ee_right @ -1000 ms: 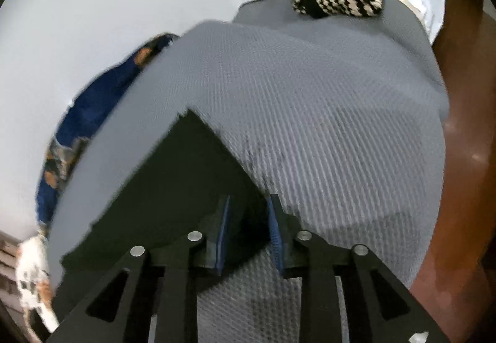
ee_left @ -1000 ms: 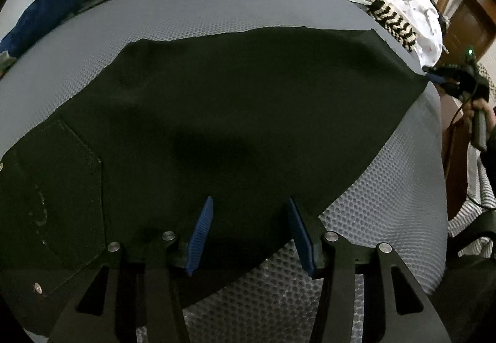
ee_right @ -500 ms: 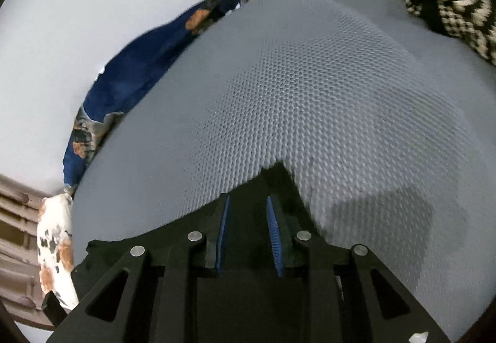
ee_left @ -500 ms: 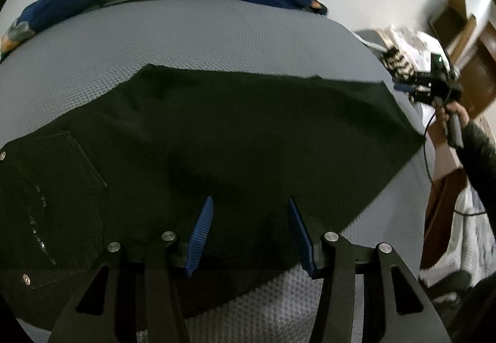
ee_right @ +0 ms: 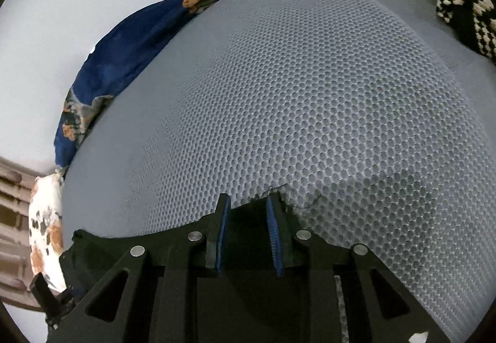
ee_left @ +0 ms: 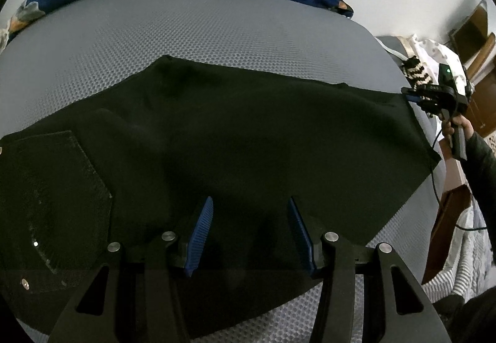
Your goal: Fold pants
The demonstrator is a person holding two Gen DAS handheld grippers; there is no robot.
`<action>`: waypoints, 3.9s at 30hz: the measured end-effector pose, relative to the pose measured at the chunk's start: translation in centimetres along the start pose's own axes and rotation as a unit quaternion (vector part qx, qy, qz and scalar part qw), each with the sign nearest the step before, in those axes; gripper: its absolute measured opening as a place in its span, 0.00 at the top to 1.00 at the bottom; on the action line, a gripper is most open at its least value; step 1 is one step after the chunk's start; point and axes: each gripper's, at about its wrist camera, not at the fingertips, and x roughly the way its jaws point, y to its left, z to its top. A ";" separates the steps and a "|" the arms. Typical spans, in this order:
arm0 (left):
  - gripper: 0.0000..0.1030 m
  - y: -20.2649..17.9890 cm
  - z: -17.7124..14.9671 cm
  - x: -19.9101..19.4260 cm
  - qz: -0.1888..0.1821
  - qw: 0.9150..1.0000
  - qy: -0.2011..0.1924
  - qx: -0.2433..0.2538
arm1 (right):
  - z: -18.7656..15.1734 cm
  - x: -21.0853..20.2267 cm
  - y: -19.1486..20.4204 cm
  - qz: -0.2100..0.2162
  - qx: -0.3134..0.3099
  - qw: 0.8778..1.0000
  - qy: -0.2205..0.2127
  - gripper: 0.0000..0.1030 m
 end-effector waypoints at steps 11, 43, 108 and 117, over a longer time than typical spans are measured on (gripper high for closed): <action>0.51 0.8 1.6 -0.8 0.024 0.999 -0.024 -0.008 | -2.9 -3.5 3.3 -0.053 -0.024 0.993 -0.104 0.97; 0.50 10.0 -0.4 -4.8 0.107 0.989 -0.079 -0.070 | -6.2 3.9 23.4 -0.026 -0.163 0.985 -0.039 0.78; 0.48 6.7 6.2 5.5 0.088 0.991 -0.085 0.054 | -11.6 10.4 32.2 -0.112 -0.280 0.953 -0.018 0.62; 0.47 6.8 7.6 6.0 0.110 0.988 -0.097 0.049 | -10.9 11.3 32.4 -0.112 -0.278 0.953 -0.037 0.59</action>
